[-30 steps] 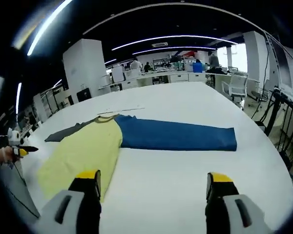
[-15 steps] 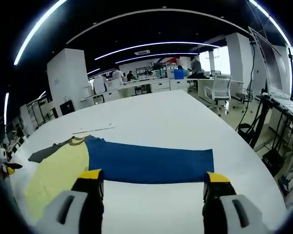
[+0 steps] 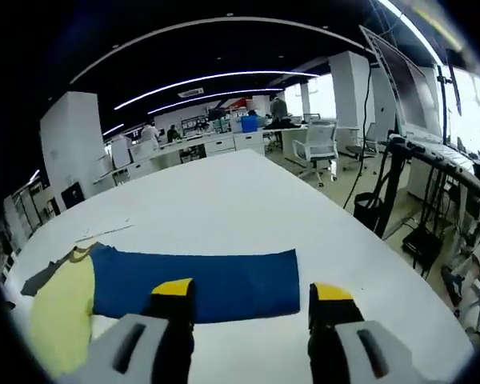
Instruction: Fold the garment on the visible template until the final outline fits inside the template.
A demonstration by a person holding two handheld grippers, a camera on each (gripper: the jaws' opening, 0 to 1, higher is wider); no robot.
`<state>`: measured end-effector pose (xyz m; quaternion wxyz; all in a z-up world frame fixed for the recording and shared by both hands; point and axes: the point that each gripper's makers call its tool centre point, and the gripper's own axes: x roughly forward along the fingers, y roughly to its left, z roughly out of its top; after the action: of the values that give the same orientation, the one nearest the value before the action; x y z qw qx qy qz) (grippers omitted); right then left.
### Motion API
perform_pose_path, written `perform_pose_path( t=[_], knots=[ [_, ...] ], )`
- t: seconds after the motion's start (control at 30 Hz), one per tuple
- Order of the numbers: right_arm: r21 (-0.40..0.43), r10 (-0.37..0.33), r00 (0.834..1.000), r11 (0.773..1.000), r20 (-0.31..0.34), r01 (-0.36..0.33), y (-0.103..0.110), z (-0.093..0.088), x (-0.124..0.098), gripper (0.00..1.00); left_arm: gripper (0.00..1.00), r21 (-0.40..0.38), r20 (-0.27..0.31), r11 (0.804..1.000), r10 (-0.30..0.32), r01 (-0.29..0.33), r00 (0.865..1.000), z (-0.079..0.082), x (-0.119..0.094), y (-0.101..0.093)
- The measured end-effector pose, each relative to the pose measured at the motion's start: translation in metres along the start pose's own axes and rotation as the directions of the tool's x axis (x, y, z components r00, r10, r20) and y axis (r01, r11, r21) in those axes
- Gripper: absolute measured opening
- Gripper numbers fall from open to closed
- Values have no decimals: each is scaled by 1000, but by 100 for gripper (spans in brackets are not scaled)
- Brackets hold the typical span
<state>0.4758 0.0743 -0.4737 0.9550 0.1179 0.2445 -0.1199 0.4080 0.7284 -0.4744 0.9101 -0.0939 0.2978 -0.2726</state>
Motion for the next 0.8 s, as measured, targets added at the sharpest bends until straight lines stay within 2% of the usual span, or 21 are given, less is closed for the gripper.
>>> perform_pose_path(
  t=[0.23,0.3,0.37,0.4,0.43,0.67,0.8],
  knots=[
    [76,-75,997,994,-15,76,-12,-8,3,30,88,-11,1,1000,-4,4,1000,-4,3,0],
    [96,-81,996,992,-23,82,-13,-12,4,29,87,-18,2,1000,-2,2,1000,-6,3,0],
    [61,-119,991,991,-56,122,-18,-20,4,26,87,-22,-3,1000,1,-1,1000,-10,4,1],
    [17,-120,990,992,-72,121,-20,-23,5,26,87,-24,-6,1000,1,-1,1000,-12,4,1],
    [12,-127,989,992,-69,128,-20,-25,7,25,87,-28,-11,1000,0,0,1000,-14,4,2],
    [84,-125,989,988,-75,132,-27,-28,17,22,86,-46,-23,999,15,-16,1000,-21,1,6],
    [120,-119,989,984,-85,129,-25,-30,18,10,86,-54,-28,998,22,-24,999,-25,0,7]
  ],
)
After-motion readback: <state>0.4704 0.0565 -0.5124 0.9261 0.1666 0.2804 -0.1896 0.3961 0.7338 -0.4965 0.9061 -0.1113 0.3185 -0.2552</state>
